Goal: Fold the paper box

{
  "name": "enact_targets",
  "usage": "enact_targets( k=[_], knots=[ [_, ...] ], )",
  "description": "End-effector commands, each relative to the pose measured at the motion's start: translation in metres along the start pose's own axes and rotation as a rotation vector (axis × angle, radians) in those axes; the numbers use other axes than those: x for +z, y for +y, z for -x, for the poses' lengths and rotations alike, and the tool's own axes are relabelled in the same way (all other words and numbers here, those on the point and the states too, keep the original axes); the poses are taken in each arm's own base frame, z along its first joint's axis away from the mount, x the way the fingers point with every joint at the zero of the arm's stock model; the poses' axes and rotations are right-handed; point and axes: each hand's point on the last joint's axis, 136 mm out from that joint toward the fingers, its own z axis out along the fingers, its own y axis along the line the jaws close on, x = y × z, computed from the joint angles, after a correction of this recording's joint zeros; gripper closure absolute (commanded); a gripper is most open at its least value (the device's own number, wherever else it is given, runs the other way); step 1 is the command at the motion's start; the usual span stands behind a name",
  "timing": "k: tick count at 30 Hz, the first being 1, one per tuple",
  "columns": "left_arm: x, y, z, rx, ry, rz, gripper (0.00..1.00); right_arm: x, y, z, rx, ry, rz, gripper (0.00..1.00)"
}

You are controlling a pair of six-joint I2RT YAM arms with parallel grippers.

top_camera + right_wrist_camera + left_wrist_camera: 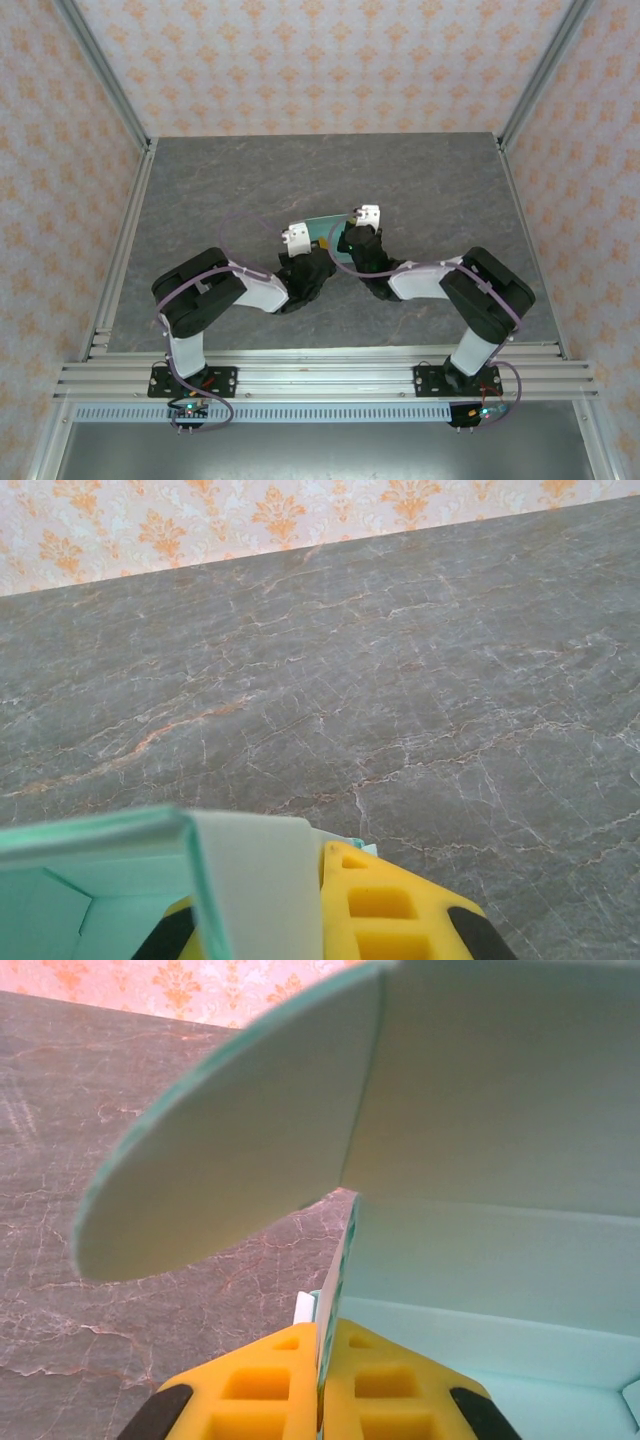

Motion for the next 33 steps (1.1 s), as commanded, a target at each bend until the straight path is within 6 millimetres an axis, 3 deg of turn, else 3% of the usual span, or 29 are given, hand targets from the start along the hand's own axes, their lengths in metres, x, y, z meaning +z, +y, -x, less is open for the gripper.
enact_targets(
  k=[1, 10, 20, 26, 33],
  knots=[
    [0.001, 0.040, -0.030, 0.167, 0.023, 0.124, 0.93, -0.003, -0.029, -0.034, 0.017, 0.058, -0.106, 1.00],
    [-0.004, 0.045, -0.036, 0.173, 0.027, 0.113, 0.86, -0.005, -0.038, -0.044, 0.028, 0.058, -0.131, 1.00],
    [-0.009, 0.046, -0.026, 0.152, 0.028, 0.095, 0.73, -0.004, -0.039, -0.044, 0.015, 0.057, -0.140, 1.00],
    [-0.012, 0.038, -0.015, 0.110, 0.040, 0.065, 0.66, -0.003, -0.039, -0.043, 0.020, 0.069, -0.165, 1.00],
    [-0.015, 0.023, -0.001, 0.048, 0.061, 0.008, 0.52, 0.000, -0.032, -0.037, -0.009, 0.079, -0.184, 1.00]
  ],
)
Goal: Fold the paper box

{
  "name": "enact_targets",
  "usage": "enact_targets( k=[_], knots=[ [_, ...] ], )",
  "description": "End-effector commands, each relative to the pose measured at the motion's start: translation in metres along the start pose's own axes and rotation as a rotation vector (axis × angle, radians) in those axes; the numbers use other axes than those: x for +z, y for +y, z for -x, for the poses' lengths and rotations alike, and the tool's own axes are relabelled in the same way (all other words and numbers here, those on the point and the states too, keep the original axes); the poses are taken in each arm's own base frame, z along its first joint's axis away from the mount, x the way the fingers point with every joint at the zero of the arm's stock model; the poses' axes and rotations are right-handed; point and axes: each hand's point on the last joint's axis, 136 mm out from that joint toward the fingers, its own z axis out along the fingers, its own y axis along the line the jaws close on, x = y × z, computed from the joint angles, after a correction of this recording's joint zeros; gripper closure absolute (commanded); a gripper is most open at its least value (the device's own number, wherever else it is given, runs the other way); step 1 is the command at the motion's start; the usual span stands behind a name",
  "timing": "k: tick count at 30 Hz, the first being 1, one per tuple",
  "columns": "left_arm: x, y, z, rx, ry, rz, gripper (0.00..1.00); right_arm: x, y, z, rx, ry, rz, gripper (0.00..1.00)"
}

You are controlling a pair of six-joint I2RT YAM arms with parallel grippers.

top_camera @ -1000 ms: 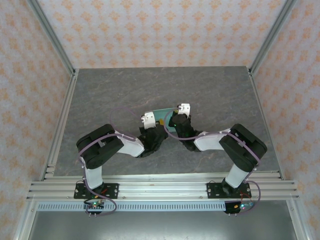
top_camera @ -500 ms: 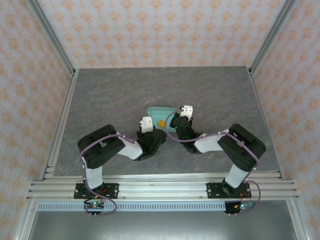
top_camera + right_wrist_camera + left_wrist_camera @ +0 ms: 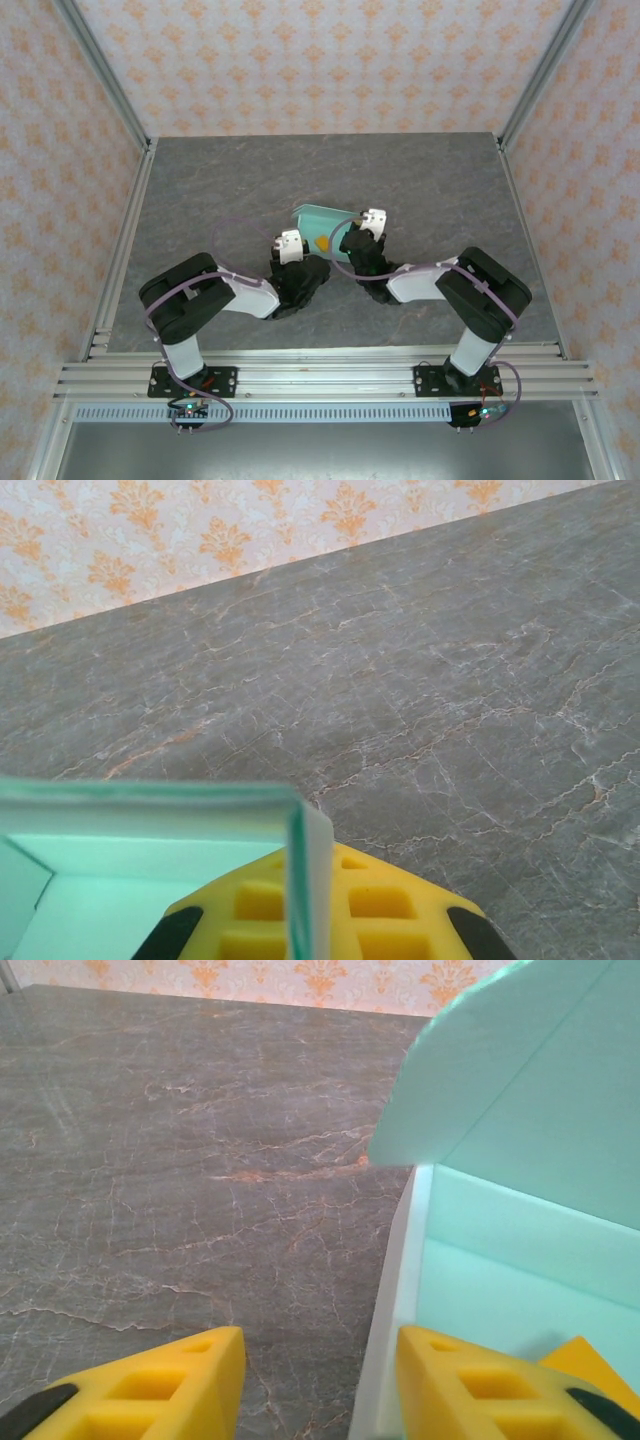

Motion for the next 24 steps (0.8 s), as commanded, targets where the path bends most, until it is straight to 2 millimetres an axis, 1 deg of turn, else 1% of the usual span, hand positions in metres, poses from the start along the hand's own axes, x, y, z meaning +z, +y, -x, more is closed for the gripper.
enact_targets(
  k=[1, 7, 12, 14, 16, 20, 24],
  knots=[
    [-0.003, 0.000, 0.010, -0.033, 0.012, -0.007, 0.50, 0.002, -0.020, -0.034, -0.099, 0.116, -0.090, 1.00],
    [-0.009, -0.008, 0.022, -0.078, 0.029, -0.069, 0.40, 0.004, -0.016, -0.032, -0.121, 0.135, -0.100, 1.00],
    [-0.012, -0.007, 0.032, -0.090, 0.068, -0.149, 0.38, 0.005, -0.012, -0.027, -0.129, 0.140, -0.099, 1.00],
    [-0.011, -0.002, 0.036, -0.102, 0.100, -0.197, 0.39, 0.006, -0.008, -0.024, -0.136, 0.144, -0.097, 1.00],
    [-0.006, 0.008, 0.037, -0.105, 0.141, -0.246, 0.41, 0.007, -0.005, -0.022, -0.144, 0.148, -0.090, 1.00],
    [0.001, 0.019, 0.037, -0.063, 0.234, -0.334, 0.40, 0.010, 0.001, -0.021, -0.164, 0.161, -0.079, 1.00],
    [0.013, 0.027, 0.036, -0.043, 0.298, -0.370, 0.39, 0.013, 0.008, -0.016, -0.197, 0.168, -0.072, 1.00]
  ],
)
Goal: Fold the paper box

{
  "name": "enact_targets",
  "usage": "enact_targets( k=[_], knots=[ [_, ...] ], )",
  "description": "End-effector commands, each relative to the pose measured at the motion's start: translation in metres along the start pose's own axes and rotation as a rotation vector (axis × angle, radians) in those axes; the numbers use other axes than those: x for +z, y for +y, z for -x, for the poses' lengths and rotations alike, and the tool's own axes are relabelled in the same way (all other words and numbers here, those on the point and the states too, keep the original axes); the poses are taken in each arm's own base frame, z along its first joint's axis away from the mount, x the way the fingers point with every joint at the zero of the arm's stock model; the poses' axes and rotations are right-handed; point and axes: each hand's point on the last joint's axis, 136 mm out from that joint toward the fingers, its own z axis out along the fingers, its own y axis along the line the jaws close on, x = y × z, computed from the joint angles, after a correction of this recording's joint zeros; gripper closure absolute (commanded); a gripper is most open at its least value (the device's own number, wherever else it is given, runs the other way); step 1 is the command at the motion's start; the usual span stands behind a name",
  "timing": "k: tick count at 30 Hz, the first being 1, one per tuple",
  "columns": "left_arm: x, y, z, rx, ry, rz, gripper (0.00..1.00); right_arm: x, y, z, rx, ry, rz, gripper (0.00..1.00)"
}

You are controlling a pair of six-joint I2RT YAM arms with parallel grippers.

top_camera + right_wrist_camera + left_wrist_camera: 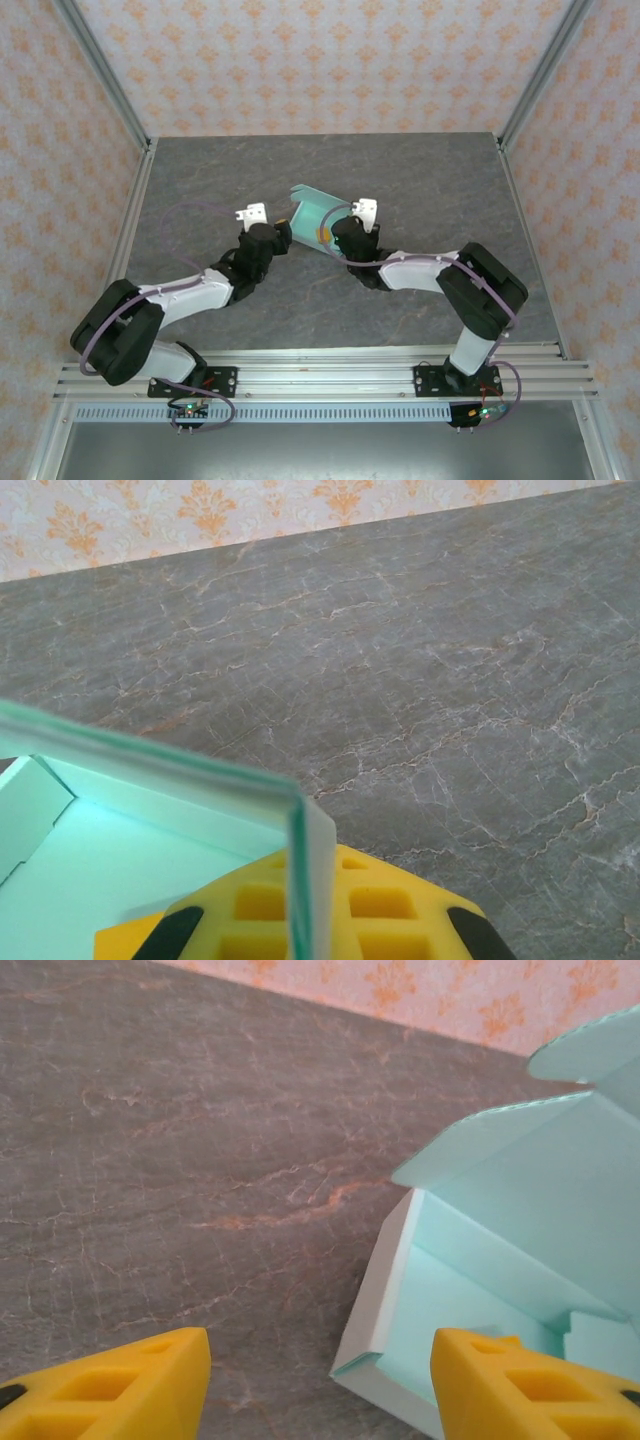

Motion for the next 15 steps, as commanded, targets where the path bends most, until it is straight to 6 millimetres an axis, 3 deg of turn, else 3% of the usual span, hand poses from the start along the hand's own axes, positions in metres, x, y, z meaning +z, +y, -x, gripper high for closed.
enact_targets(
  k=[1, 7, 15],
  knots=[
    [0.005, -0.007, -0.019, 0.077, 0.146, -0.110, 0.39, 0.004, -0.001, -0.020, -0.103, 0.093, -0.008, 1.00],
    [0.030, -0.004, -0.025, 0.062, 0.221, -0.141, 0.38, 0.010, 0.003, -0.003, -0.103, 0.136, 0.031, 0.99],
    [0.050, -0.015, -0.032, 0.057, 0.256, -0.168, 0.38, 0.014, 0.006, 0.017, -0.105, 0.198, 0.075, 0.77]
  ],
)
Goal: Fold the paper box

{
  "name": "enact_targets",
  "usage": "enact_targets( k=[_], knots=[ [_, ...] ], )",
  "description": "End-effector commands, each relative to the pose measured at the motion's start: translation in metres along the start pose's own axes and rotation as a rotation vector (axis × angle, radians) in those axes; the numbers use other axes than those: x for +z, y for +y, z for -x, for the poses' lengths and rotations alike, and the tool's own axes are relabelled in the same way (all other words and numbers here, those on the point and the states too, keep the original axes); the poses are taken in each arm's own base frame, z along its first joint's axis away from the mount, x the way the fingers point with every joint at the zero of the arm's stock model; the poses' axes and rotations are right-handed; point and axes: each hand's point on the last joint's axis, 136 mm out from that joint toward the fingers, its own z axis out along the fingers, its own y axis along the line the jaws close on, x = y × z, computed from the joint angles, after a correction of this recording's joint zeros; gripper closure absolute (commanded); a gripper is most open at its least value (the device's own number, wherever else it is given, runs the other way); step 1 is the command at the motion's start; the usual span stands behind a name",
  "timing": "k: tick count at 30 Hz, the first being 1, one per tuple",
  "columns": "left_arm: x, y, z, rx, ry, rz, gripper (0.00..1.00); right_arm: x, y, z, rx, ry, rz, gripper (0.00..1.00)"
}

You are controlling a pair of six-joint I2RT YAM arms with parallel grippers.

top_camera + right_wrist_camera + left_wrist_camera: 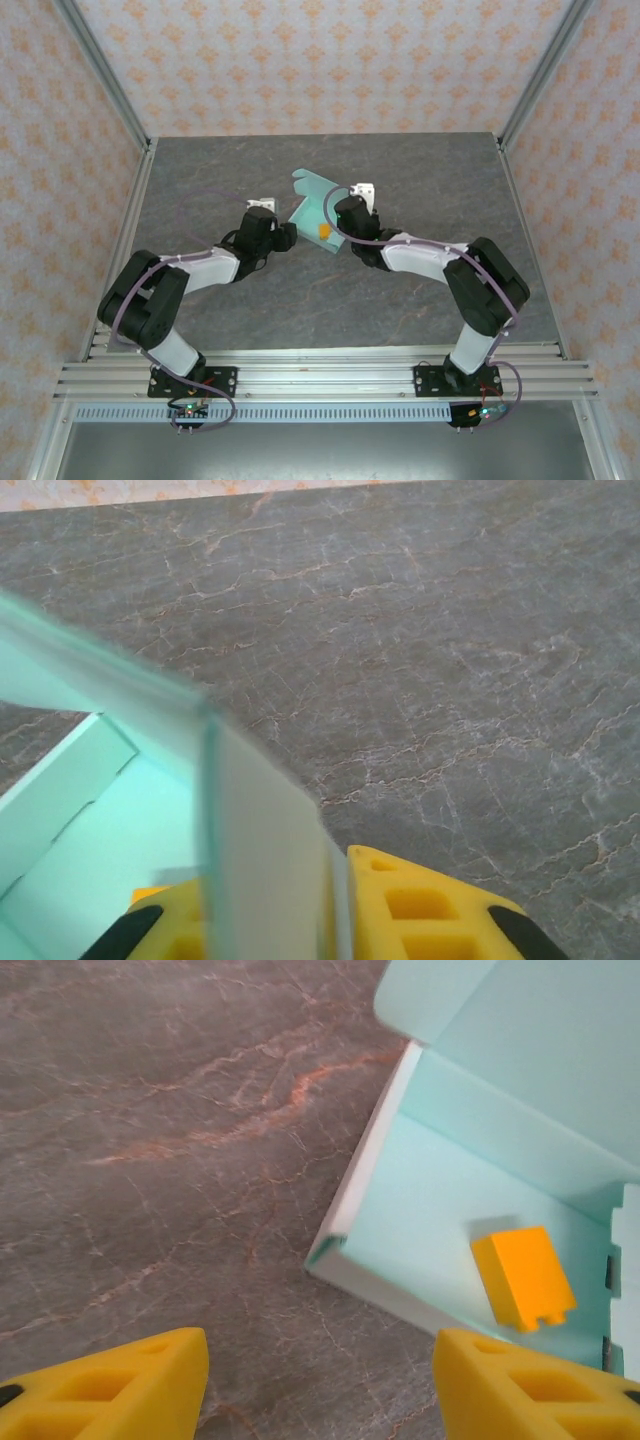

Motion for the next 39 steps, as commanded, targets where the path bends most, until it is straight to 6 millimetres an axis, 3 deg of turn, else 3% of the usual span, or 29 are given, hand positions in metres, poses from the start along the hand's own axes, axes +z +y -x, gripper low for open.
enact_targets(
  k=[1, 8, 14, 17, 20, 27, 34, 39],
  knots=[
    [0.003, -0.011, 0.010, 0.014, -0.004, -0.044, 0.38, -0.005, 0.005, 0.003, -0.031, 0.065, 0.032, 0.73],
    [0.008, -0.013, 0.021, 0.020, -0.015, -0.030, 0.36, -0.021, 0.002, 0.021, -0.048, 0.078, 0.034, 0.49],
    [0.024, -0.013, 0.027, 0.030, 0.023, -0.065, 0.34, -0.051, -0.016, 0.042, -0.050, 0.041, 0.011, 0.35],
    [0.039, -0.018, 0.027, 0.043, 0.061, -0.099, 0.33, -0.069, -0.026, 0.039, -0.025, 0.045, 0.017, 0.30],
    [0.052, -0.022, 0.026, 0.057, 0.081, -0.118, 0.33, -0.078, -0.030, 0.016, 0.034, 0.094, 0.058, 0.28],
    [0.058, -0.045, 0.018, 0.040, 0.107, -0.249, 0.34, -0.066, -0.019, -0.042, 0.190, 0.222, 0.152, 0.26],
    [0.045, -0.056, -0.001, -0.001, 0.117, -0.331, 0.36, -0.046, -0.011, -0.049, 0.336, 0.262, 0.234, 0.24],
    [0.035, -0.071, -0.018, -0.012, 0.139, -0.384, 0.37, -0.028, -0.024, -0.046, 0.387, 0.275, 0.223, 0.25]
  ],
)
